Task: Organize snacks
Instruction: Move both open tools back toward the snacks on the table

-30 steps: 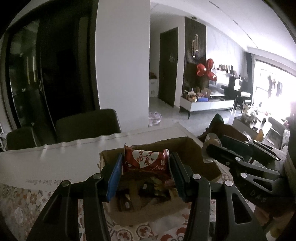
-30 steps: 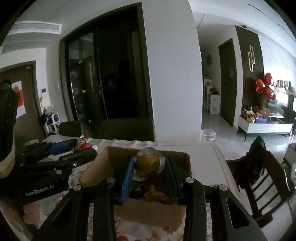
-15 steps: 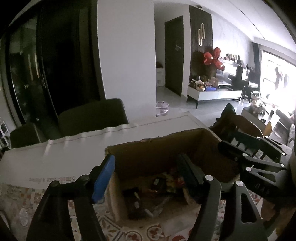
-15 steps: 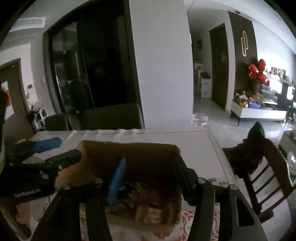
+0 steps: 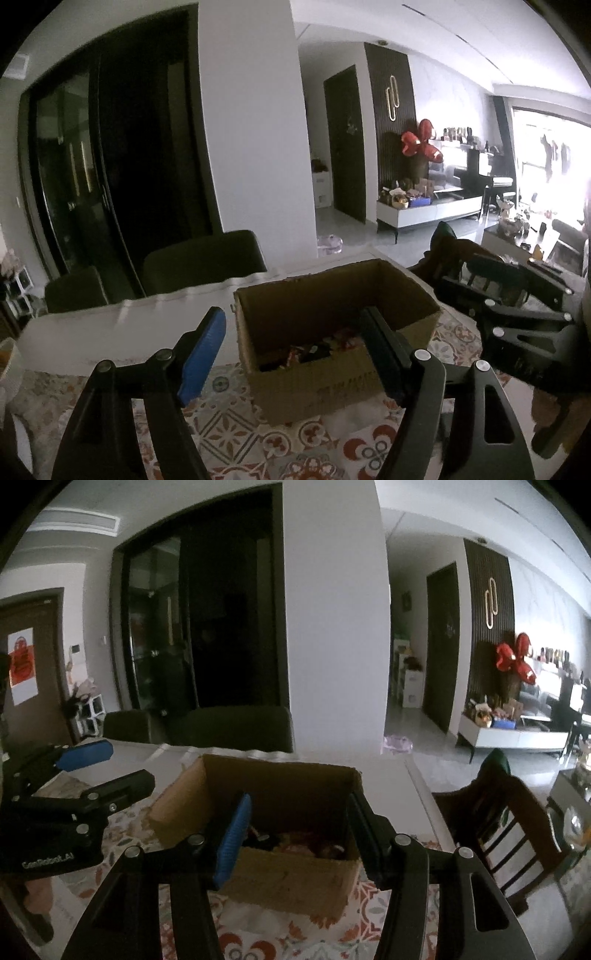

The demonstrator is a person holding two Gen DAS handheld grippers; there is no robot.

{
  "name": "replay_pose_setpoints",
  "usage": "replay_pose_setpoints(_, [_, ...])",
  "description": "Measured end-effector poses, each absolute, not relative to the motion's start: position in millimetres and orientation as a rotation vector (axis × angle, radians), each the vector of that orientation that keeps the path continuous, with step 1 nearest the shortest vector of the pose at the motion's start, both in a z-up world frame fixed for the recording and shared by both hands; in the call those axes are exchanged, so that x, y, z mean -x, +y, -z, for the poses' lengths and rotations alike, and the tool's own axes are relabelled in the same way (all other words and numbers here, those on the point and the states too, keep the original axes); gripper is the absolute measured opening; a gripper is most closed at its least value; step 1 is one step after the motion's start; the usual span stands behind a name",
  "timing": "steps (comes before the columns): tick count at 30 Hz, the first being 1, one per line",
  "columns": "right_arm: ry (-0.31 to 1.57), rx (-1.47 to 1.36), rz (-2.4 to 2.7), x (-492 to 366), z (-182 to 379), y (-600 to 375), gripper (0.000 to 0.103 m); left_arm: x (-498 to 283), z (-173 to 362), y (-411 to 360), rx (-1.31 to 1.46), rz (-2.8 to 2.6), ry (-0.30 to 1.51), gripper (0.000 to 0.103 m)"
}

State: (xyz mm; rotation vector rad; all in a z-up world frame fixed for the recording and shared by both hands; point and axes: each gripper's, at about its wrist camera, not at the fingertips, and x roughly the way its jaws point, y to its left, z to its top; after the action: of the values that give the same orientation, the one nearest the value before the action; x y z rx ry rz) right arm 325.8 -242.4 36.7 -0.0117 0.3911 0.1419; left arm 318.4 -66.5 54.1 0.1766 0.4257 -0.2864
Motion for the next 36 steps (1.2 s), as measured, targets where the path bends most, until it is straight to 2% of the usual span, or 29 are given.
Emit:
replay_pose_setpoints(15, [0.354, 0.039, -0.139, -249.8, -29.5, -223.4, 0.055, -240.3, -40.9, -57.4, -0.256, 0.321, 0.352, 0.075])
replay_pose_setpoints(36, [0.553, 0.135, -0.16, -214.1, 52.7, -185.6, 0.055, -197.9, 39.5, -43.3, -0.431, 0.464, 0.398, 0.075])
